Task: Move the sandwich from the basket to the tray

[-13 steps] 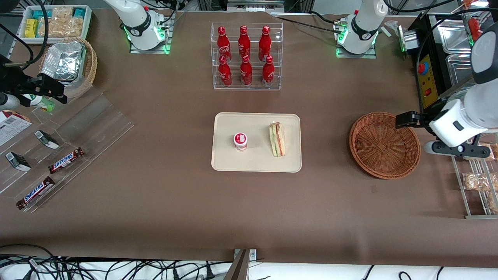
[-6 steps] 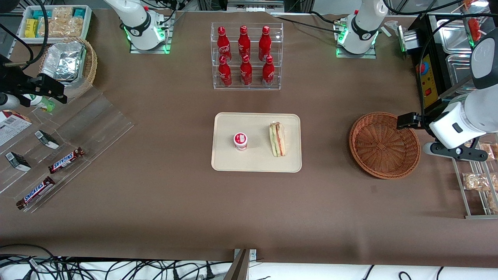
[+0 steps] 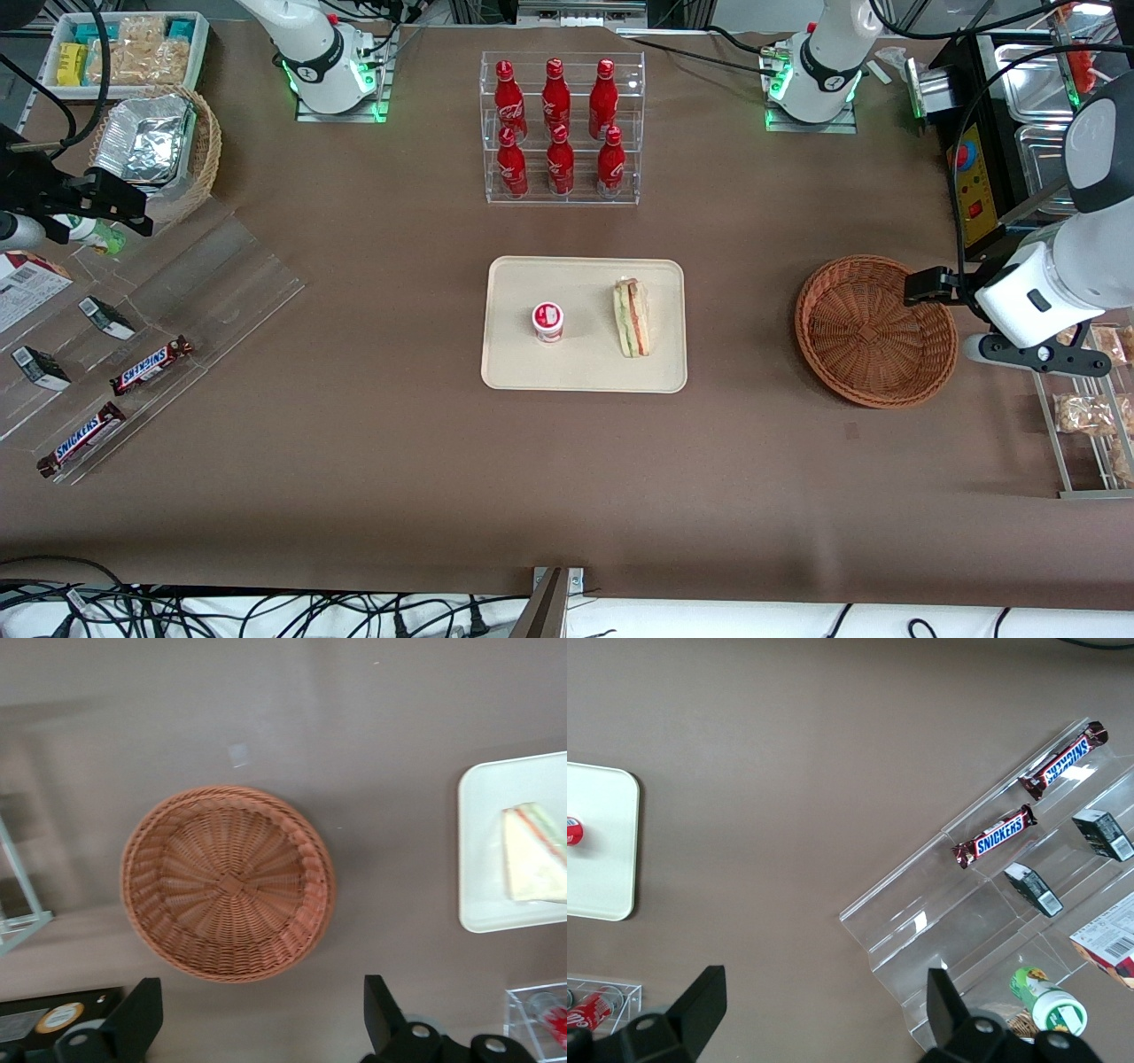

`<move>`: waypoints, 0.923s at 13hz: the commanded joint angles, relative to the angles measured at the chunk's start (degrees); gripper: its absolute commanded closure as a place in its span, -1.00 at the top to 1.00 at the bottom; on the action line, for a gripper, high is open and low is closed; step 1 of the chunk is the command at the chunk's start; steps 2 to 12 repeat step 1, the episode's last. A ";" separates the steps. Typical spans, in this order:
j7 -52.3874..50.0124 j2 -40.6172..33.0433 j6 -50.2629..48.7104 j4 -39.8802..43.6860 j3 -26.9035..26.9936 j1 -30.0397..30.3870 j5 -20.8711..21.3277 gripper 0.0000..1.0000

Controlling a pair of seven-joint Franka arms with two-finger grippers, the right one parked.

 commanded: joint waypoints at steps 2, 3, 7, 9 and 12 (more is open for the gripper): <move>0.51 -0.19 0.94 -0.48 -0.03 -0.43 2.21 1.00; 0.51 -0.19 0.94 -0.48 -0.03 -0.43 2.21 1.00; 0.51 -0.19 0.94 -0.48 -0.03 -0.43 2.21 1.00; 0.51 -0.19 0.94 -0.48 -0.03 -0.43 2.21 1.00; 0.51 -0.19 0.94 -0.48 -0.03 -0.43 2.21 1.00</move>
